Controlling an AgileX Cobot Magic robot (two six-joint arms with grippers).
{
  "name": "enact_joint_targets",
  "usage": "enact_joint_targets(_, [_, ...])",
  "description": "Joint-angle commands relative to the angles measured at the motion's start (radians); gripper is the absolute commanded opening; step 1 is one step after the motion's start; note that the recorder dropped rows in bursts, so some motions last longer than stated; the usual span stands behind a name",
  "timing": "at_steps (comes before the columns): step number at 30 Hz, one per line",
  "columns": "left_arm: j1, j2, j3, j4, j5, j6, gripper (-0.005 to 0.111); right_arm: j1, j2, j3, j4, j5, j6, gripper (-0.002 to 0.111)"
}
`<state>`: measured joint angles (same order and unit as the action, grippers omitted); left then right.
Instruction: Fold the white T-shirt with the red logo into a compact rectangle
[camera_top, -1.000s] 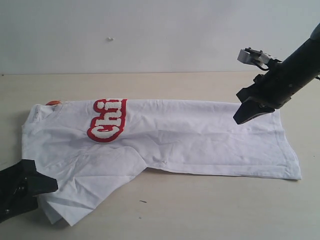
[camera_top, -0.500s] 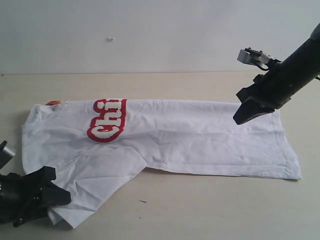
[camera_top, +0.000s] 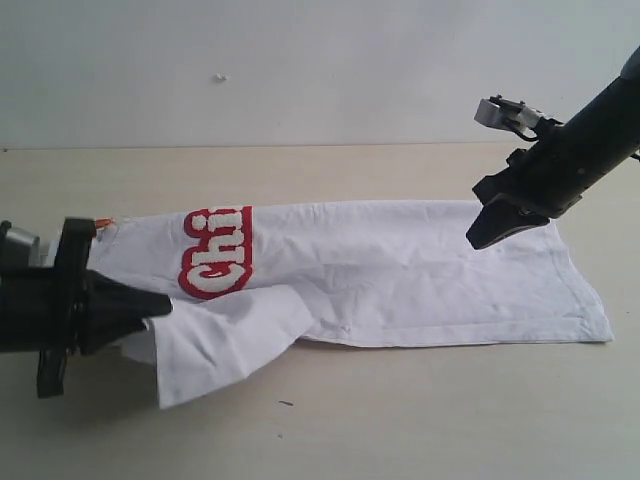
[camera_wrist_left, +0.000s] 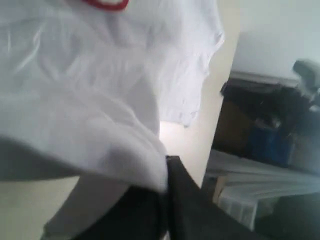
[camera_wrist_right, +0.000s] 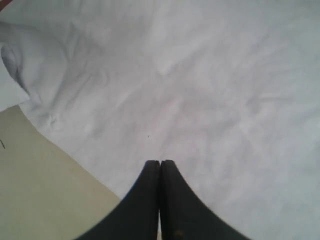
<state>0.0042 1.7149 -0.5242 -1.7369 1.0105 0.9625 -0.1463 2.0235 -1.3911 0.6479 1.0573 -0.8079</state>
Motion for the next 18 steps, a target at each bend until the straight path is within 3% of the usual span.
enact_joint_targets(1, [0.062,0.004,-0.125,-0.007,-0.074,-0.210,0.000,0.001,-0.002,-0.003,0.006,0.012,-0.006,0.000])
enact_joint_targets(6, [0.089,0.016,-0.265,-0.007,-0.444,-0.509,0.000,0.001,-0.002,-0.003,0.004,0.032,-0.002,0.000])
enact_joint_targets(9, [0.089,0.067,-0.344,-0.007,-0.550,-0.545,0.000,0.001,-0.002,-0.003,-0.004,0.047,0.001,0.000])
enact_joint_targets(14, [0.084,0.200,-0.416,-0.007,-0.412,-0.472,0.003,0.001,-0.002,-0.003,-0.023,0.066,0.006,0.000])
enact_joint_targets(18, [0.067,0.286,-0.441,-0.007,-0.324,-0.472,0.018,0.001,-0.002,-0.003,-0.036,0.085,-0.017,0.000])
